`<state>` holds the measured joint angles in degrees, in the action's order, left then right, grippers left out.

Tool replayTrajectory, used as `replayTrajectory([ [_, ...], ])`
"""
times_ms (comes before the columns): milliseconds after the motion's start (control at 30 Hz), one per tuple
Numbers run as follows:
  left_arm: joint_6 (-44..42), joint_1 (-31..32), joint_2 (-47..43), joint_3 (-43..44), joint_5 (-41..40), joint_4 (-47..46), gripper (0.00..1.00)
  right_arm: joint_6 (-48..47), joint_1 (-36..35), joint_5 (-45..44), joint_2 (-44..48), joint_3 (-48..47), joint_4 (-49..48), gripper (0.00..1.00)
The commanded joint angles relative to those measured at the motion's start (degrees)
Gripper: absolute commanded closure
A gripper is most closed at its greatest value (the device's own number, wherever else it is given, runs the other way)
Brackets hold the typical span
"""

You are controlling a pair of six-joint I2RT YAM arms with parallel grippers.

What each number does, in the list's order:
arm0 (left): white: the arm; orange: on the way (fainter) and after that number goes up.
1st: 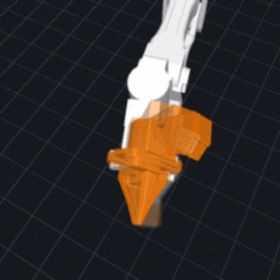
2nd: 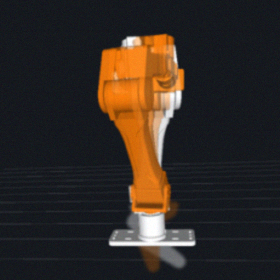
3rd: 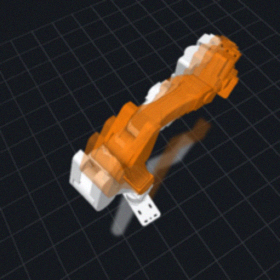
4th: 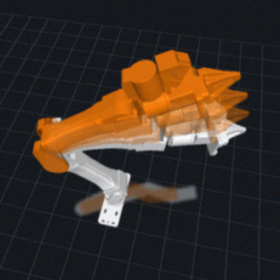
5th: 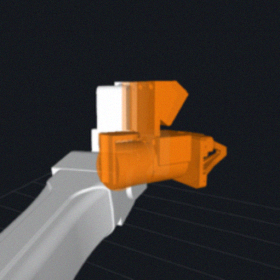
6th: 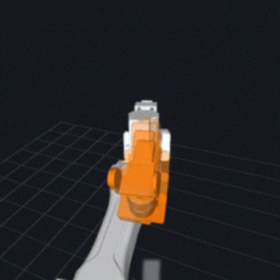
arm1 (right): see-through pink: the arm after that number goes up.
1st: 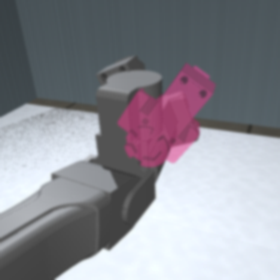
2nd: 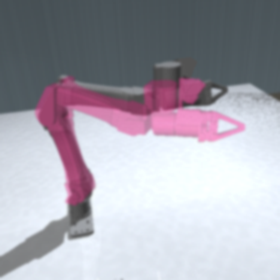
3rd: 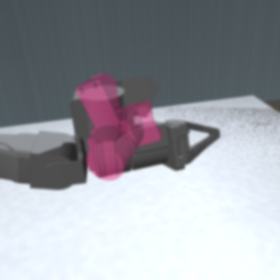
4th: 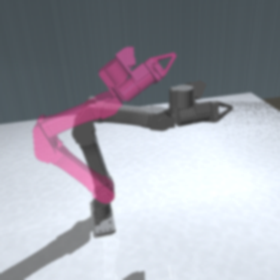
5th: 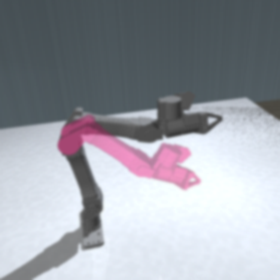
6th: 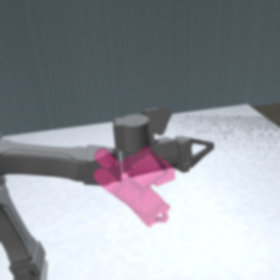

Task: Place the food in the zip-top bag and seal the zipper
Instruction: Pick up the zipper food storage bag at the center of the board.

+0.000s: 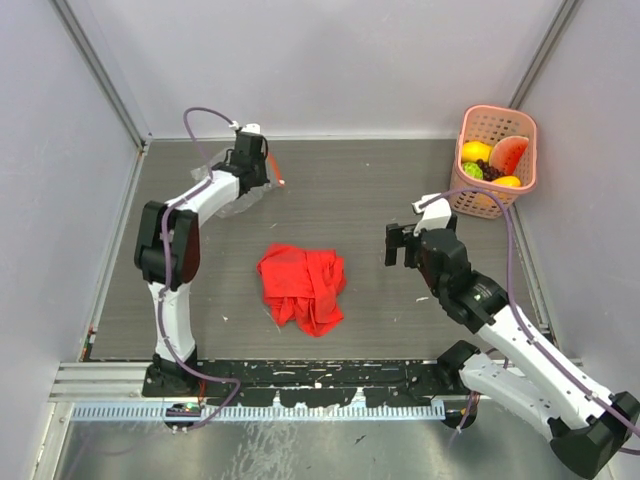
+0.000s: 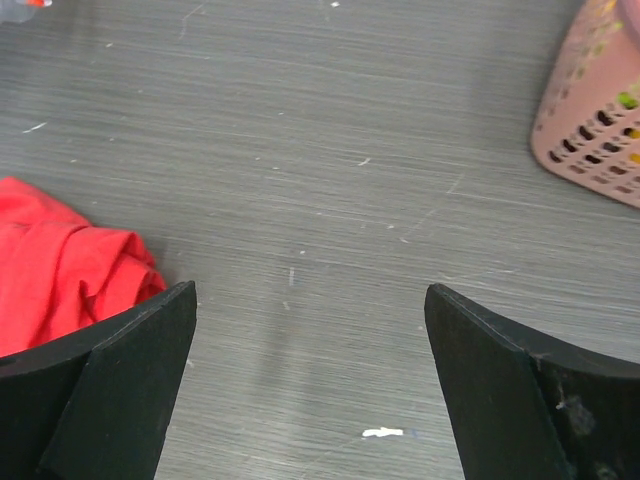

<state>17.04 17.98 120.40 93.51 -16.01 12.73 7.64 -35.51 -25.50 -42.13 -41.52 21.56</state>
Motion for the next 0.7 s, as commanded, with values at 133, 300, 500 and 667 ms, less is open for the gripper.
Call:
replayTrajectory([
  [133,-4.5,-0.2,-15.4,-7.0,13.1,1.3,1.00,7.2,-0.2,5.4,-7.3,-2.8,-7.2,0.00],
  [300,-4.4,0.0,-21.2,-11.0,19.7,2.3,1.00,11.5,-0.2,9.4,-12.6,-3.2,-11.7,0.00],
  [500,-4.1,1.4,-27.7,-17.6,27.0,-1.6,1.00,18.2,0.6,14.8,-17.1,-3.5,-19.2,0.00],
  [667,-3.9,2.6,-31.3,-22.9,31.7,-6.1,1.00,24.7,1.7,18.1,-20.4,-2.6,-26.1,0.00],
])
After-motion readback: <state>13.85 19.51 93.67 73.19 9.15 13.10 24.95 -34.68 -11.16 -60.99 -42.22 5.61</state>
